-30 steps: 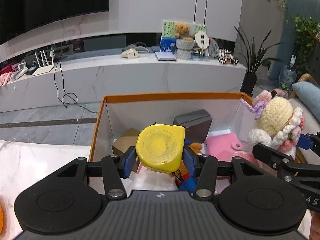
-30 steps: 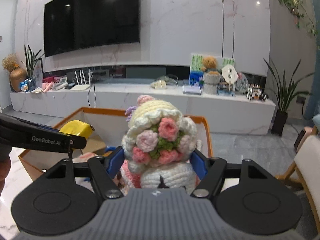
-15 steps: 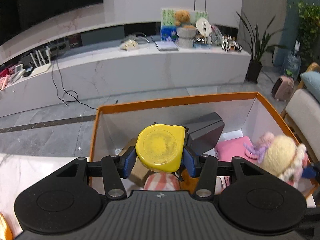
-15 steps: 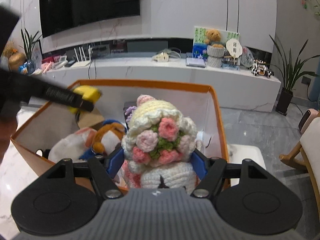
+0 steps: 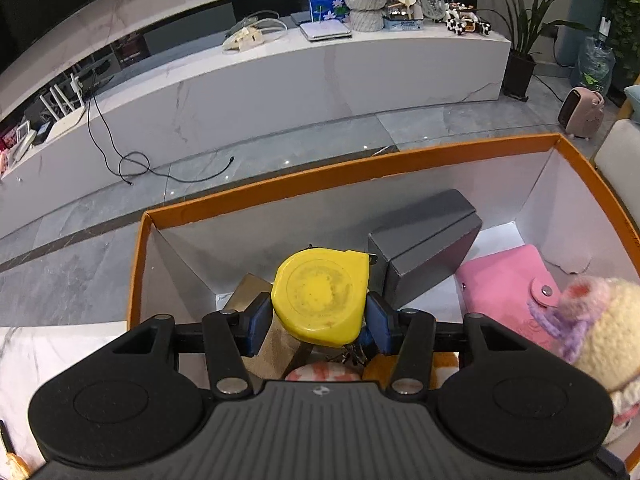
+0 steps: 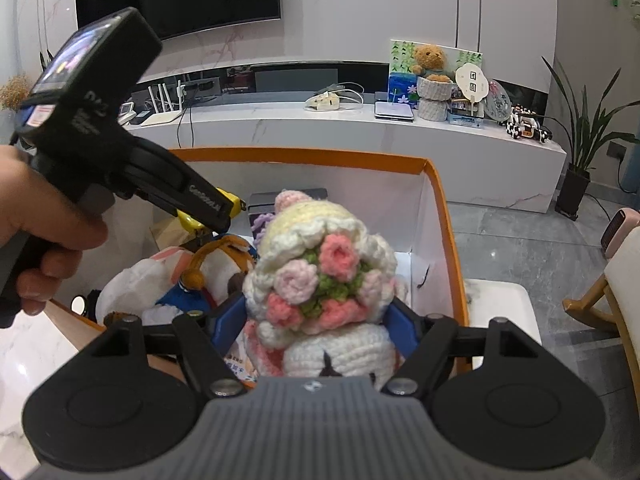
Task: Organize objects
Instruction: 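Lower the tape measure and crocheted plush into the orange box and open both tools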
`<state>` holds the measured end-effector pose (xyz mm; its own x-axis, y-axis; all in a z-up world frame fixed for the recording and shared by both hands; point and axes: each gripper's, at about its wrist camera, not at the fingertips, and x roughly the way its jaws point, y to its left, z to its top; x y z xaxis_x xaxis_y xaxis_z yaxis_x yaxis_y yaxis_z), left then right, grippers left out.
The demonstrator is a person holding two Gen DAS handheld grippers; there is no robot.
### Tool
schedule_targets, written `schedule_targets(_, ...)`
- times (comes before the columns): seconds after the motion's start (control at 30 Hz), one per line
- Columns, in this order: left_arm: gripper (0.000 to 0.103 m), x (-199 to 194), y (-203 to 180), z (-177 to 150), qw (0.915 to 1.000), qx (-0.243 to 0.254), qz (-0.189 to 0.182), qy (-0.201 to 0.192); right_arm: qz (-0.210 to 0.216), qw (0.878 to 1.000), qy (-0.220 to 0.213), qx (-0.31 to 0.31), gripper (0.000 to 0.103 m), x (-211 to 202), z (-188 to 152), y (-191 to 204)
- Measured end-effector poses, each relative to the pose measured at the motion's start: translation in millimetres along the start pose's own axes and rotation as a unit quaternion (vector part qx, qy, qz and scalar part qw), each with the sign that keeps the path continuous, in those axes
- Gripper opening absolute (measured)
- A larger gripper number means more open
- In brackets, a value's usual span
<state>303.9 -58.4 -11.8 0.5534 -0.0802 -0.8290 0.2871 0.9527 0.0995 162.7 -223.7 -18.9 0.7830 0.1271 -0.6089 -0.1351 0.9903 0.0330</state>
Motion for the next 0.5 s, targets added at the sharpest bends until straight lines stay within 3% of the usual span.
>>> schedule_targets(0.23, 0.06, 10.0, -0.6, 4.2, 0.9993, 0.005, 0.012, 0.034, -0.008, 1.0, 0.003, 0.002, 0.077, -0.8, 0.5, 0.4)
schedule_targets(0.5, 0.065, 5.4, -1.1, -1.7, 0.9995, 0.006, 0.018, 0.024, -0.01, 1.0, 0.002, 0.003, 0.085, -3.4, 0.8, -1.3)
